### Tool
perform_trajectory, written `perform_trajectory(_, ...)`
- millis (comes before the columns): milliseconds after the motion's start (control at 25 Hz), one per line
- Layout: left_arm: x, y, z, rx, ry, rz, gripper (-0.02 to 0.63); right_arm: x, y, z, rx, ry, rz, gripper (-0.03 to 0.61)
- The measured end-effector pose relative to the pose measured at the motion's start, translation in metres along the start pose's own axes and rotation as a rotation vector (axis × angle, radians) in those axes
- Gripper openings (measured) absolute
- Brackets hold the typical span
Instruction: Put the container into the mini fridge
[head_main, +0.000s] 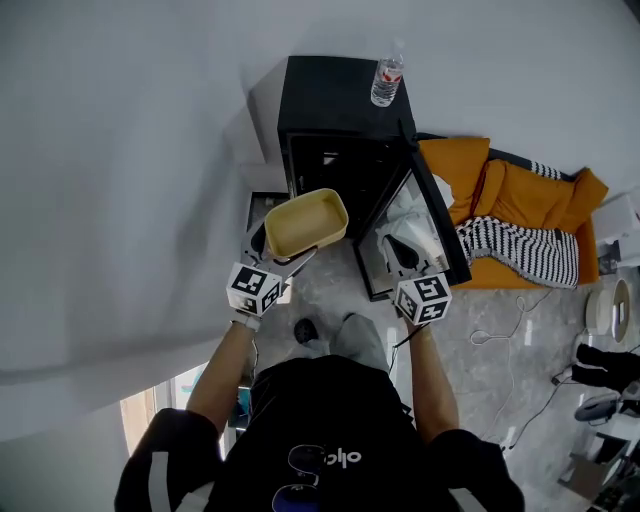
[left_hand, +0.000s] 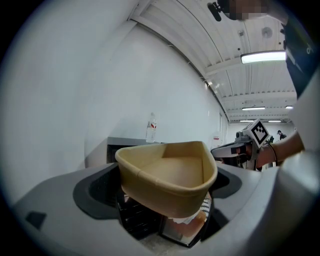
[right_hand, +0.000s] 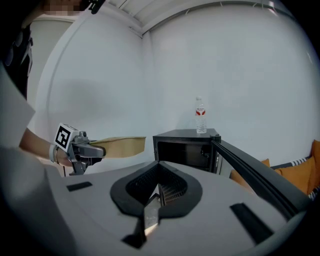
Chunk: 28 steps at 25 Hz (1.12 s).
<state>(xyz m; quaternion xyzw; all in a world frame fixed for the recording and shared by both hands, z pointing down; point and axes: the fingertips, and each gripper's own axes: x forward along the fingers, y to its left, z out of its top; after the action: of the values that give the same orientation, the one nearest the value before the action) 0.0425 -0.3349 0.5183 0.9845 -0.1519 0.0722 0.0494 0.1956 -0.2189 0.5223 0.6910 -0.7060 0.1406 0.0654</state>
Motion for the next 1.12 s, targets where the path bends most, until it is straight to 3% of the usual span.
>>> perform_trajectory(720, 0.093, 0.028, -0.005, -0.015, 0.026, 0.000, 0.531, 0.059, -0.072, 0.020, -0.014, 0.022, 0.010, 0.006)
perform_trajectory(1120, 0.132, 0.048, -0.029, -0.006, 0.032, 0.021, 0.531, 0.103, -0.087, 0.004, -0.004, 0.072, 0.036, 0.006)
